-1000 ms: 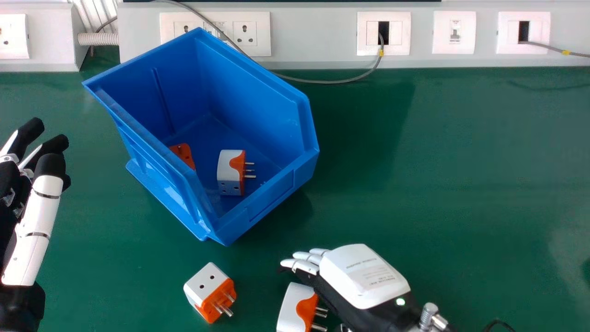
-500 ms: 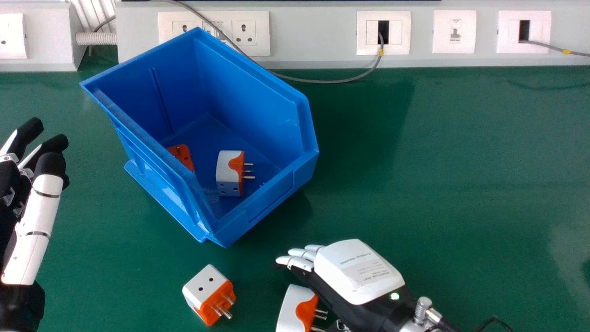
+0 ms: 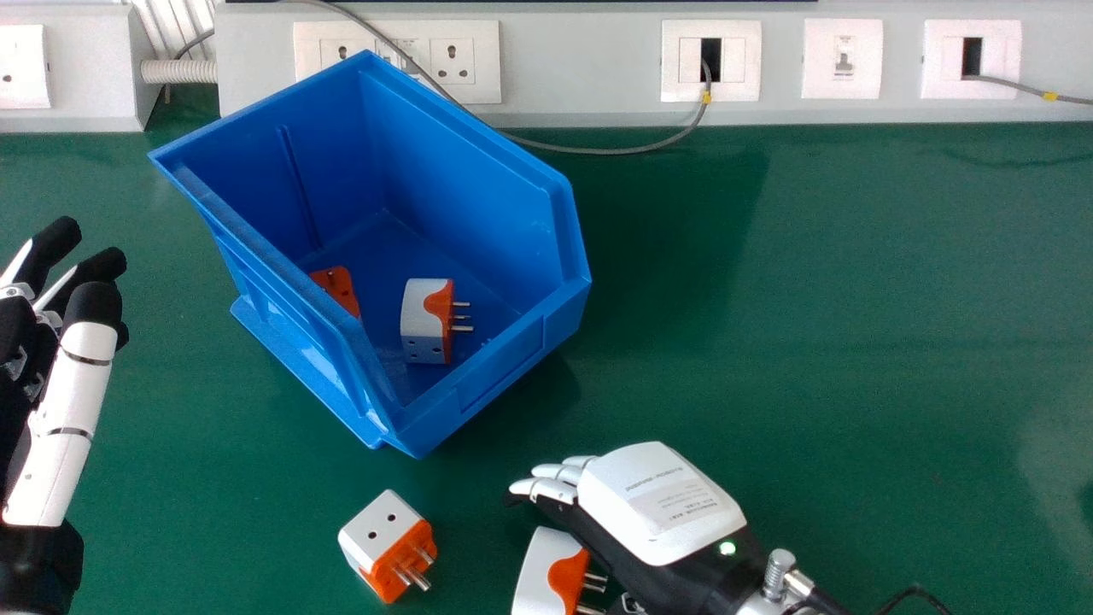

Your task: Pick all objects and put in blue box

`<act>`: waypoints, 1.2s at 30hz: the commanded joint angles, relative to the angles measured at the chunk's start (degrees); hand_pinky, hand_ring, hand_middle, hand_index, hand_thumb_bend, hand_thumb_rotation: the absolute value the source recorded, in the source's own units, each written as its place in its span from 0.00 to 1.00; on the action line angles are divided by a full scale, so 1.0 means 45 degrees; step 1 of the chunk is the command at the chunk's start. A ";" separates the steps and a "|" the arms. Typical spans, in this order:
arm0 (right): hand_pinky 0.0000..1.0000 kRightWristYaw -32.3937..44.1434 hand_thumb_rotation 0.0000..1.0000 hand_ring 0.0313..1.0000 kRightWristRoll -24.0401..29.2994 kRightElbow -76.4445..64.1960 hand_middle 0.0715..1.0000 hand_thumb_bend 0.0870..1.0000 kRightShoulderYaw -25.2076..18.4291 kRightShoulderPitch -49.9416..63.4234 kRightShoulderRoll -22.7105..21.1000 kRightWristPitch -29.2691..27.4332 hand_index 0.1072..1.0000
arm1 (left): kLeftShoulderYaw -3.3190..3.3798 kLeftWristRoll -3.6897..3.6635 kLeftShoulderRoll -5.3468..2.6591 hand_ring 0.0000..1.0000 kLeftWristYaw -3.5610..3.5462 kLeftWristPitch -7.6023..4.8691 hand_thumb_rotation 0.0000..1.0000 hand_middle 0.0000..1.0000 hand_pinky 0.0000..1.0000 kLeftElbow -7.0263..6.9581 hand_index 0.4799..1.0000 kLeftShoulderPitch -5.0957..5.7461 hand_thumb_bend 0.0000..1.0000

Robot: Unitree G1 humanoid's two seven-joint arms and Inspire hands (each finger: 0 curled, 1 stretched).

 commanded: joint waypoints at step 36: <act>0.34 -0.1264 0.01 0.43 -0.0057 0.0830 0.49 0.46 0.0124 -0.0182 -0.0210 -0.0780 0.45 | 0.0141 -0.0235 0.0054 0.89 -0.0073 -0.0117 0.73 0.86 0.87 -0.0321 0.81 -0.0090 0.56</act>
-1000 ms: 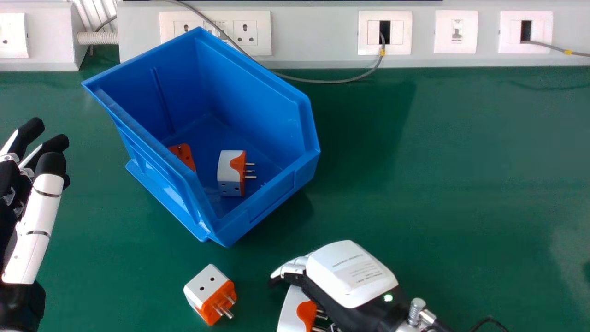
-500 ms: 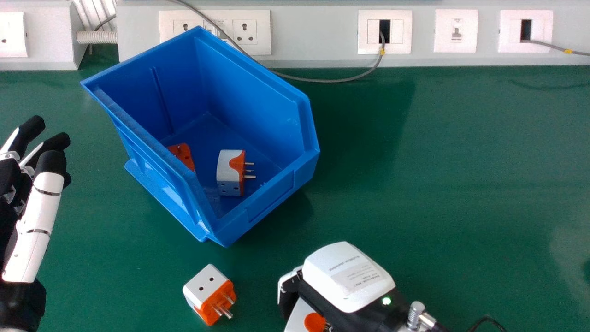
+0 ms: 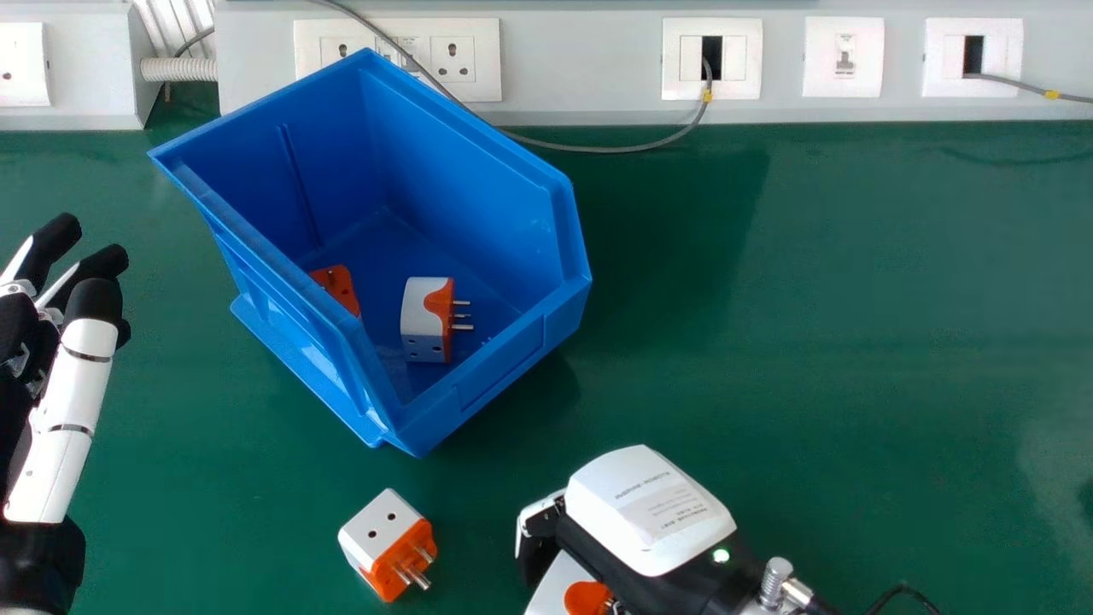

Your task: Pick all objects and put in blue box

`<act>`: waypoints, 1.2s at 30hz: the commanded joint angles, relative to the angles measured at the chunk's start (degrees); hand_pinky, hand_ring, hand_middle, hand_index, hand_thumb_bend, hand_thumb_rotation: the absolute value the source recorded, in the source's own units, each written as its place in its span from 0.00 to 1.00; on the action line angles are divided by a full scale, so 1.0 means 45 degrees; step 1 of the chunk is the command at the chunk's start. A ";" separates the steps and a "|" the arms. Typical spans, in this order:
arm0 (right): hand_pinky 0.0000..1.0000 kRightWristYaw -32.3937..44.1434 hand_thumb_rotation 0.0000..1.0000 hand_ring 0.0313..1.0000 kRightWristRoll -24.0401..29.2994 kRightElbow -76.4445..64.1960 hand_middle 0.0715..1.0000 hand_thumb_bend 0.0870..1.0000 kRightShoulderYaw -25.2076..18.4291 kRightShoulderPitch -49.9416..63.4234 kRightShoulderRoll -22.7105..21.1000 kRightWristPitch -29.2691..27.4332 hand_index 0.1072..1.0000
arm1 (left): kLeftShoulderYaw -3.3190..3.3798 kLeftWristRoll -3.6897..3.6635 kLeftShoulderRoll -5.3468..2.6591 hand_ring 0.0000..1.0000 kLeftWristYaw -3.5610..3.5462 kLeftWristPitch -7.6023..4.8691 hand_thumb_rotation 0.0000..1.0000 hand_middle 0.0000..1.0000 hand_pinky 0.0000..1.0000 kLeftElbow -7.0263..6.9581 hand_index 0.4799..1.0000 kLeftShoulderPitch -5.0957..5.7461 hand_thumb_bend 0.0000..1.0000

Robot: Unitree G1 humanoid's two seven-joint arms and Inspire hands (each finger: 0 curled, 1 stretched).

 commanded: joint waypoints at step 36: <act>0.34 -0.0370 0.00 0.41 0.0610 -0.0837 0.48 0.45 -0.1359 -0.0136 0.0184 -0.0358 0.43 | 0.0129 -0.0192 0.0039 0.89 -0.0013 -0.0030 0.72 0.86 0.87 -0.0511 0.82 0.0096 0.55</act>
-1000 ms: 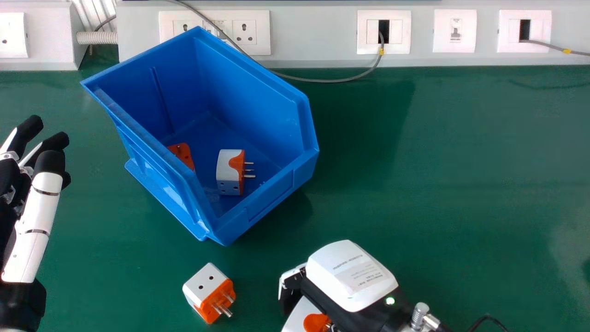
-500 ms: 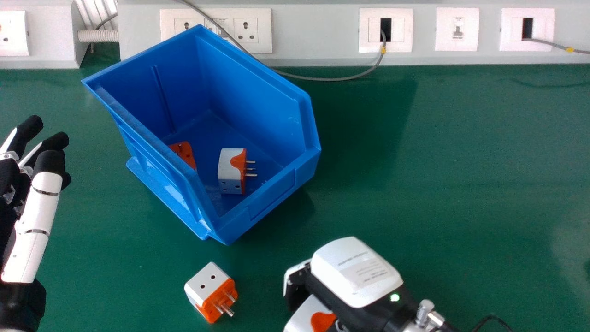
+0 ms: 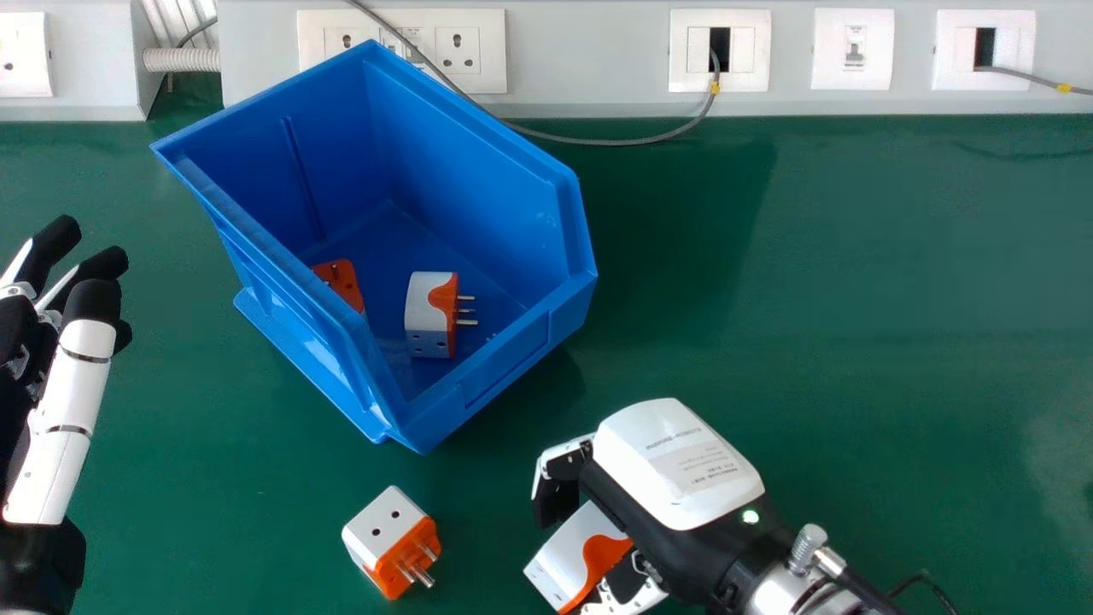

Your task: Pick all objects and put in blue box

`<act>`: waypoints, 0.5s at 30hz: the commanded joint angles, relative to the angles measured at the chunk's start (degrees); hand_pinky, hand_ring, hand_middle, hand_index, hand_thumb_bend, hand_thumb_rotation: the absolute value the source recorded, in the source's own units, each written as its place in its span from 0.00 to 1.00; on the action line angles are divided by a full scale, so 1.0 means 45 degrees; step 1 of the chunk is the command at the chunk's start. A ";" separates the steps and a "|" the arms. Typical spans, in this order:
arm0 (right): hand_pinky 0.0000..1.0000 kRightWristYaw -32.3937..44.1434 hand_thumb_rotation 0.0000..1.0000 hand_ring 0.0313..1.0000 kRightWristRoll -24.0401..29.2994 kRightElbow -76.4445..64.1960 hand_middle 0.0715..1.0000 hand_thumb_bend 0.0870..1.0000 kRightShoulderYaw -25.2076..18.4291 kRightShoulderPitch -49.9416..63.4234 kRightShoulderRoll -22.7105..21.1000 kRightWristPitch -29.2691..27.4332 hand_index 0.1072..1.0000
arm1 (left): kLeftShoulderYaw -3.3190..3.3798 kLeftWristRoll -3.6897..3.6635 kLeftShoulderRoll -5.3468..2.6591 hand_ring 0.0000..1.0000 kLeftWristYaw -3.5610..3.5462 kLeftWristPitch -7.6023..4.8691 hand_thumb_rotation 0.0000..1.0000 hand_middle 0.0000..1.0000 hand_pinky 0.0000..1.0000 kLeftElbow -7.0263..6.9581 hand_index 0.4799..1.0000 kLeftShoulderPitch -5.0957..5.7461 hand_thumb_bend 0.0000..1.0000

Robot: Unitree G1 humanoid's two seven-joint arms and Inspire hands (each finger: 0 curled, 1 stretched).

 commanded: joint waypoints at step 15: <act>0.34 -0.0301 0.00 0.41 -0.0022 -0.0288 0.48 0.45 -0.0229 -0.0215 0.0196 -0.0132 0.43 | 0.0125 -0.0054 0.0078 0.89 0.0033 -0.0072 0.72 0.86 0.87 -0.0465 0.82 0.0030 0.56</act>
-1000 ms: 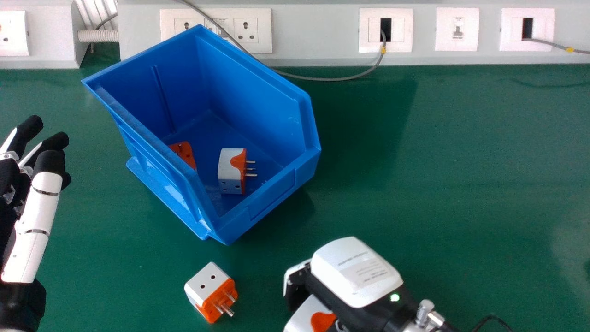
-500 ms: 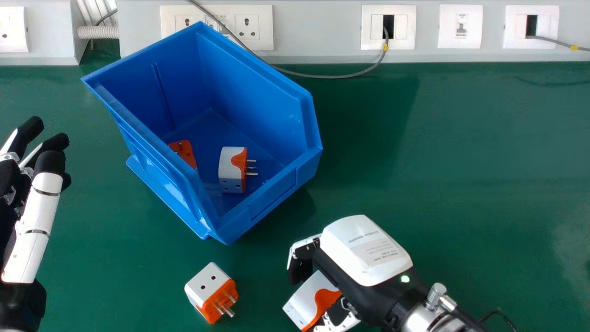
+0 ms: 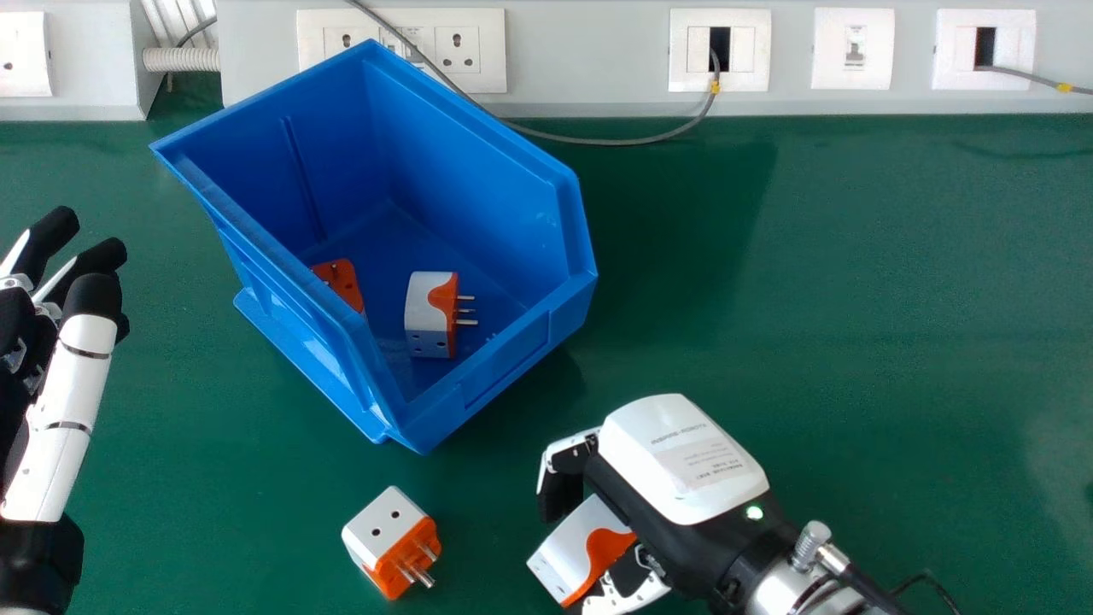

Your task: Pick all objects and put in blue box

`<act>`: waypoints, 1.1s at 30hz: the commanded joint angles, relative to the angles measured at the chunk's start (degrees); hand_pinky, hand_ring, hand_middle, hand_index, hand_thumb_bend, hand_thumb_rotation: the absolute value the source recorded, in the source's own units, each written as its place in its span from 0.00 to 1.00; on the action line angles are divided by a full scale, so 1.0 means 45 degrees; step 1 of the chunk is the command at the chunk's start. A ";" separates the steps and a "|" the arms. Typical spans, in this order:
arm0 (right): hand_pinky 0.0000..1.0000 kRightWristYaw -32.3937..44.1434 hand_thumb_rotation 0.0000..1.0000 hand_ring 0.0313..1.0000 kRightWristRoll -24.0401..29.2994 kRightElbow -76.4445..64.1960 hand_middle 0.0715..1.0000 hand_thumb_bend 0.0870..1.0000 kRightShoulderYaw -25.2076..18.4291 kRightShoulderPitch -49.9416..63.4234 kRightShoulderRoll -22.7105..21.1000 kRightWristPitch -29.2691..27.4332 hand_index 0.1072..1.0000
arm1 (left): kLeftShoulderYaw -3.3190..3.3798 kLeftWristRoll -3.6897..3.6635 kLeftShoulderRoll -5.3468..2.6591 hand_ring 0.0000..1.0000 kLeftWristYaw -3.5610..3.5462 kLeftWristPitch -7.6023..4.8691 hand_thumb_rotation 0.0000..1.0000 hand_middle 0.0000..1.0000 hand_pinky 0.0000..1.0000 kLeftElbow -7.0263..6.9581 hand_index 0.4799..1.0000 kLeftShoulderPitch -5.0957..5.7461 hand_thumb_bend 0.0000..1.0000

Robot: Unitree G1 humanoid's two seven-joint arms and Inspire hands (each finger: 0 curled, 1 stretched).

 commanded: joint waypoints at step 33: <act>0.34 0.1992 0.00 0.41 0.2716 -0.4559 0.48 0.45 -0.2211 -0.0577 0.0588 -0.0088 0.47 | -0.0131 -0.0078 -0.0029 0.90 -0.0139 -0.0608 0.71 0.87 0.88 0.0372 0.82 -0.0387 0.59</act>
